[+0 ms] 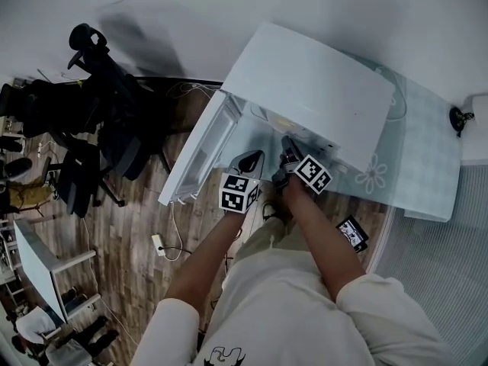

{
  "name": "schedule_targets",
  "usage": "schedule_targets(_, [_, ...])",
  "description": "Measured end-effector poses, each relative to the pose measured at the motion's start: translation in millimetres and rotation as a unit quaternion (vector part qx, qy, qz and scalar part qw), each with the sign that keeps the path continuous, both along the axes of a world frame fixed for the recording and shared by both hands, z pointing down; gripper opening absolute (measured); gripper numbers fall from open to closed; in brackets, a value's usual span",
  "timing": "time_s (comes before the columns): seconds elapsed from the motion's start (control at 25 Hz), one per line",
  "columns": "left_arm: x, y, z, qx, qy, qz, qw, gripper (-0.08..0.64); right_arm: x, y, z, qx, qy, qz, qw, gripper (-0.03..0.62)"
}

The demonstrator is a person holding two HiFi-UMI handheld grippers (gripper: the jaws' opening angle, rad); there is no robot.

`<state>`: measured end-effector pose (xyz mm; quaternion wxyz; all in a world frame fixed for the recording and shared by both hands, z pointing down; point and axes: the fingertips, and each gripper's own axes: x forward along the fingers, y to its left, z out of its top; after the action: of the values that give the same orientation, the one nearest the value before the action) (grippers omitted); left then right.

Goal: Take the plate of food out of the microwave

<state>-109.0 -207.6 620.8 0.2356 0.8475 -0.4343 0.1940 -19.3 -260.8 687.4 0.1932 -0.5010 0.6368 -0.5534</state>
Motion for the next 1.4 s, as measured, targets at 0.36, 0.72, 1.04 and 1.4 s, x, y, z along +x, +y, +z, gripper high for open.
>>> schedule_targets(0.36, [-4, 3, 3, -0.011, 0.007, -0.005, 0.9999, 0.005, 10, -12, 17, 0.001, -0.180, 0.125, 0.976, 0.109])
schedule_targets(0.72, [1, 11, 6, -0.021, 0.007, -0.002, 0.9998, 0.004, 15, -25, 25, 0.001, -0.200, 0.140, 0.970, 0.109])
schedule_targets(1.04, [-5, 13, 10, -0.030, 0.001, -0.008, 0.9995, 0.005, 14, -29, 35, -0.018, -0.196, 0.140, 0.970, 0.023])
schedule_targets(1.4, [-8, 10, 10, -0.028, 0.004, -0.012, 0.9995, 0.003, 10, -22, 22, -0.013, -0.207, 0.110, 0.972, 0.018])
